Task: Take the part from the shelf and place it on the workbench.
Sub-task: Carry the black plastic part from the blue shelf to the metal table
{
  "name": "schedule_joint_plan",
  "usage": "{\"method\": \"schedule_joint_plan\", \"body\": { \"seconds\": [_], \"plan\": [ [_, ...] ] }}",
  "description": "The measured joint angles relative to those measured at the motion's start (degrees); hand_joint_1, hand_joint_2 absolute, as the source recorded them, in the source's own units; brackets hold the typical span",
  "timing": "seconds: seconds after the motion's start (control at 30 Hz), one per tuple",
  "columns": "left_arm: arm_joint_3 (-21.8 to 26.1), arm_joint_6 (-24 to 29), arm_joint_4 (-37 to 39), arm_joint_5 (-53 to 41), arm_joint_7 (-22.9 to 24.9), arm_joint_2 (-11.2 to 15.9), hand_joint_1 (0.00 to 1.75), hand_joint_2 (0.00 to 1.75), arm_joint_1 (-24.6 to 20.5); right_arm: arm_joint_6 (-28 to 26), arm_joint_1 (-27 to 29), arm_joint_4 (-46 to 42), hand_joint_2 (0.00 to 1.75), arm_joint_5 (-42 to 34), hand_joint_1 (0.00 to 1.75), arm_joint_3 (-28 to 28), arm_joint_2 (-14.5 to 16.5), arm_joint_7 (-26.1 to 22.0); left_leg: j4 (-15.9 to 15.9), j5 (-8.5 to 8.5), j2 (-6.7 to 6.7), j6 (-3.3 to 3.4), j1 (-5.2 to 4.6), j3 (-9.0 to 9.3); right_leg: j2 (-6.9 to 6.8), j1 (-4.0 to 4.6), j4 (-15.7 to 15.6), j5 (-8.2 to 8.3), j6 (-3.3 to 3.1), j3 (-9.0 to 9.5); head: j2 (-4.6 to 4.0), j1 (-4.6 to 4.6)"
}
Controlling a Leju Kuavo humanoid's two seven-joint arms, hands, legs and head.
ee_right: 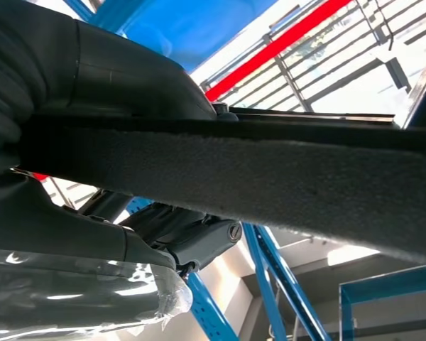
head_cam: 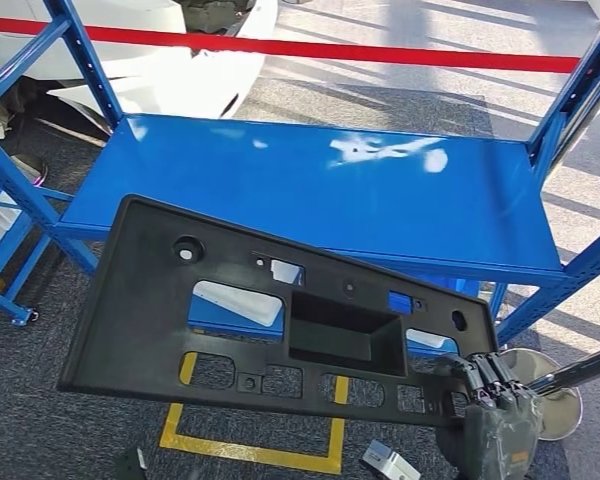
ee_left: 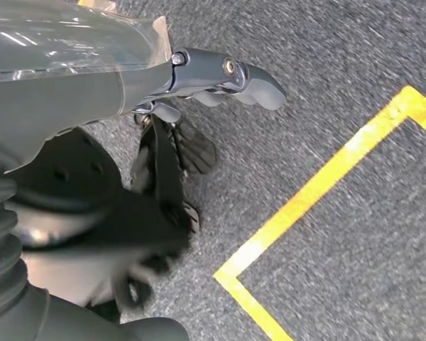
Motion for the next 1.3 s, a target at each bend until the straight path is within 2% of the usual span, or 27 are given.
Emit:
{"method": "schedule_joint_plan", "body": {
  "seconds": [0.07,0.1,0.17,0.2,0.23,0.27,0.33,0.37,0.4,0.43,0.5,0.57,0.6,0.63,0.7,0.73,0.77,0.83,0.87,0.9,0.97,1.03,1.1,1.13,1.2,1.23,1.3],
  "plan": [
    [0.0,0.0,0.0,0.0,0.0,0.0,0.00,1.75,-0.1,0.0,0.0,0.0,1.75,0.0,1.75,0.0,0.0,0.0,-7.1,-0.42,-0.04,0.33,-0.03,4.43,0.03,0.08,1.2,0.63,0.60,-1.44,0.01,0.04],
    [0.0,0.0,0.0,0.0,0.0,0.0,0.00,1.75,-0.2,0.0,0.0,0.0,1.75,0.0,1.75,0.0,0.0,0.0,-8.9,-0.97,-0.06,0.65,-0.18,5.35,0.00,0.08,1.4,1.08,0.93,-1.83,0.01,0.06],
    [0.0,0.0,0.0,0.0,0.0,0.0,0.00,1.75,-0.1,0.0,0.0,0.0,1.75,0.0,1.75,0.0,0.0,0.0,-9.5,-0.63,0.02,1.55,-0.38,5.06,0.01,-0.11,1.6,1.86,1.57,-2.20,0.01,0.09],
    [0.0,0.0,0.0,0.0,0.0,0.0,0.00,1.75,0.0,0.0,0.1,0.0,1.75,0.0,1.75,0.0,0.0,0.0,-9.5,-0.05,0.13,2.04,-0.40,4.64,0.09,-0.23,1.9,1.23,1.87,-2.43,0.01,0.12],
    [0.0,0.0,0.0,0.0,0.0,0.0,0.00,1.75,0.0,0.0,0.1,0.0,1.75,0.0,1.75,0.0,0.0,0.0,-9.6,0.60,0.24,2.49,-0.37,4.10,0.18,-0.32,3.0,-0.53,2.16,-2.78,0.00,0.15],
    [0.1,0.0,0.0,0.0,0.0,0.0,0.00,1.75,-0.1,0.0,0.1,0.0,1.75,0.0,1.75,0.0,0.0,0.0,-9.6,1.31,0.36,2.86,-0.35,3.37,0.25,-0.43,5.3,-3.33,2.42,-3.33,-0.01,0.20],
    [0.1,0.0,0.0,0.0,0.0,0.0,0.00,1.75,-0.1,0.0,0.2,0.0,1.75,0.0,1.75,0.0,0.0,0.0,-9.5,2.73,0.45,3.26,-0.53,1.66,0.26,-0.51,12.3,-9.09,2.87,-4.51,-0.01,0.26],
    [0.1,0.0,0.0,0.0,0.0,0.0,0.00,1.75,-0.1,0.0,0.2,0.0,1.75,0.0,1.75,0.0,0.0,0.0,-9.5,3.46,0.50,3.33,-0.64,0.69,0.26,-0.55,15.6,-10.34,3.01,-4.69,-0.01,0.27],
    [0.1,0.0,0.0,0.0,0.0,0.0,0.00,1.75,-0.1,0.0,0.2,0.1,1.75,0.0,1.75,0.0,0.0,0.0,-9.4,4.14,0.54,3.35,-0.74,-0.26,0.26,-0.58,17.3,-10.16,3.08,-4.21,-0.01,0.26],
    [0.1,0.0,0.0,0.0,0.0,0.0,0.00,1.75,-0.1,0.0,0.2,0.1,1.75,0.0,1.75,0.0,0.0,0.0,-9.4,4.81,0.55,3.33,-0.83,-1.21,0.27,-0.60,17.1,-8.86,3.05,-2.82,0.00,0.26],
    [0.1,0.0,0.0,0.0,0.0,0.0,0.00,1.75,-0.1,0.0,0.2,0.1,1.75,0.0,1.75,0.0,0.0,0.0,-9.3,6.08,0.50,3.20,-1.00,-2.79,0.36,-0.55,10.8,-6.05,2.61,2.83,0.00,0.25],
    [0.1,0.0,0.0,0.0,0.0,0.0,0.00,1.75,-0.1,0.0,0.0,0.0,1.75,0.0,1.75,0.0,0.0,0.0,-9.2,7.19,0.42,2.81,-1.22,-3.79,0.49,-0.29,1.0,-5.89,1.85,9.63,-0.01,0.22],
    [0.1,0.0,0.0,0.0,0.0,0.0,0.00,1.75,-0.1,0.0,-0.1,-0.1,1.75,0.0,1.75,0.0,0.0,0.0,-9.2,7.78,0.42,2.52,-1.21,-4.17,0.55,-0.10,-2.2,-6.38,1.53,11.62,-0.01,0.19],
    [0.1,-0.1,0.0,0.0,0.0,0.0,0.00,1.75,-0.1,0.0,-0.1,-0.1,1.75,0.0,1.75,0.0,0.0,0.0,-9.1,8.37,0.43,2.21,-1.16,-4.54,0.57,0.12,-4.0,-6.59,1.28,12.44,-0.01,0.18],
    [0.1,-0.2,0.0,0.0,-0.1,0.0,0.00,1.75,0.0,0.0,0.0,0.0,1.75,-0.1,1.75,0.0,0.0,0.0,-8.8,8.36,0.36,1.59,-0.90,-5.40,0.41,0.13,-4.6,-5.90,0.52,11.68,-0.01,0.18],
    [0.1,-0.2,0.0,0.0,-0.1,0.0,0.00,1.75,0.0,0.0,0.0,0.0,1.75,-0.1,1.75,0.0,0.0,0.0,-7.8,6.81,0.28,1.32,-0.80,-5.94,0.28,0.09,-4.6,-5.31,0.02,11.04,-0.01,0.17],
    [0.1,-0.2,0.0,0.0,-0.1,0.0,0.00,1.75,0.1,0.0,0.0,0.0,1.75,-0.2,1.75,0.0,0.0,0.1,-5.7,4.26,0.19,1.08,-0.71,-6.63,0.14,0.02,-4.5,-4.67,-0.44,10.22,-0.01,0.14],
    [0.1,-0.2,0.0,0.0,-0.1,0.0,0.00,1.75,0.2,0.0,0.0,0.0,1.75,-0.2,1.75,-0.1,0.0,0.1,1.3,-1.63,0.12,0.74,-0.58,-8.17,-0.01,0.18,-3.8,-3.61,-0.91,8.28,-0.01,0.09],
    [0.1,-0.2,0.0,0.0,-0.1,0.0,0.00,1.75,0.2,0.0,0.1,0.0,1.75,-0.2,1.75,-0.1,0.0,0.1,4.9,-3.19,0.11,0.62,-0.54,-8.63,-0.06,0.24,-3.4,-3.10,-0.95,7.19,-0.01,0.09],
    [0.2,-0.2,0.0,0.0,-0.1,0.0,0.00,1.75,0.2,0.0,0.1,0.0,1.75,-0.2,1.75,-0.1,0.0,0.1,7.4,-3.28,0.11,0.52,-0.50,-8.56,-0.11,0.26,-2.8,-2.60,-0.93,5.99,-0.01,0.09],
    [0.2,-0.2,0.0,0.0,-0.1,0.0,0.00,1.75,0.2,0.0,0.1,0.0,1.75,-0.3,1.75,-0.2,0.0,0.1,7.0,-0.29,0.11,0.39,-0.34,-6.08,-0.14,0.20,-1.5,-1.72,-0.69,3.36,-0.01,0.08],
    [0.2,-0.2,0.0,0.0,-0.1,0.0,0.00,1.75,0.0,0.0,0.2,0.0,1.75,-0.4,1.75,-0.4,0.1,0.1,0.1,1.45,0.10,0.35,-0.13,-0.61,-0.06,0.21,0.1,-1.10,-0.26,0.99,-0.01,0.05],
    [0.2,-0.2,0.0,0.0,-0.2,0.0,0.00,1.75,-0.1,-0.1,0.3,-0.1,1.75,-0.6,1.75,-0.6,0.1,0.0,-6.7,0.02,0.02,0.67,-0.13,3.84,-0.04,0.29,1.4,-0.42,0.35,-0.57,0.00,0.07],
    [0.2,-0.2,0.0,0.0,-0.2,0.0,0.00,1.75,-0.2,-0.1,0.3,-0.2,1.75,-0.8,1.75,-0.7,0.1,-0.1,-8.4,-0.58,-0.02,0.98,-0.26,4.66,-0.06,0.30,1.7,0.04,0.68,-1.04,0.00,0.09],
    [0.3,-0.2,0.0,0.0,-0.2,0.0,0.00,1.75,-0.1,-0.1,0.4,-0.3,1.75,-1.2,1.75,-1.0,0.2,-0.4,-8.9,-0.22,0.09,1.85,-0.35,4.09,0.09,0.14,1.9,0.46,1.44,-1.62,0.00,0.11],
    [0.4,-0.2,0.0,0.0,-0.2,0.0,0.00,1.75,0.0,-0.1,0.6,-0.3,1.75,-1.4,1.75,-1.3,0.3,-0.6,-8.9,0.35,0.20,2.38,-0.33,3.60,0.21,0.04,2.5,-0.61,1.81,-1.93,-0.01,0.16],
    [0.6,-0.2,0.0,0.0,-0.3,-0.1,0.00,1.75,0.0,-0.1,0.8,-0.3,1.75,-1.9,1.75,-1.8,0.4,-1.1,-8.9,1.65,0.43,3.18,-0.32,2.33,0.38,-0.22,6.7,-5.71,2.47,-3.01,0.00,0.24]
  ]
}}
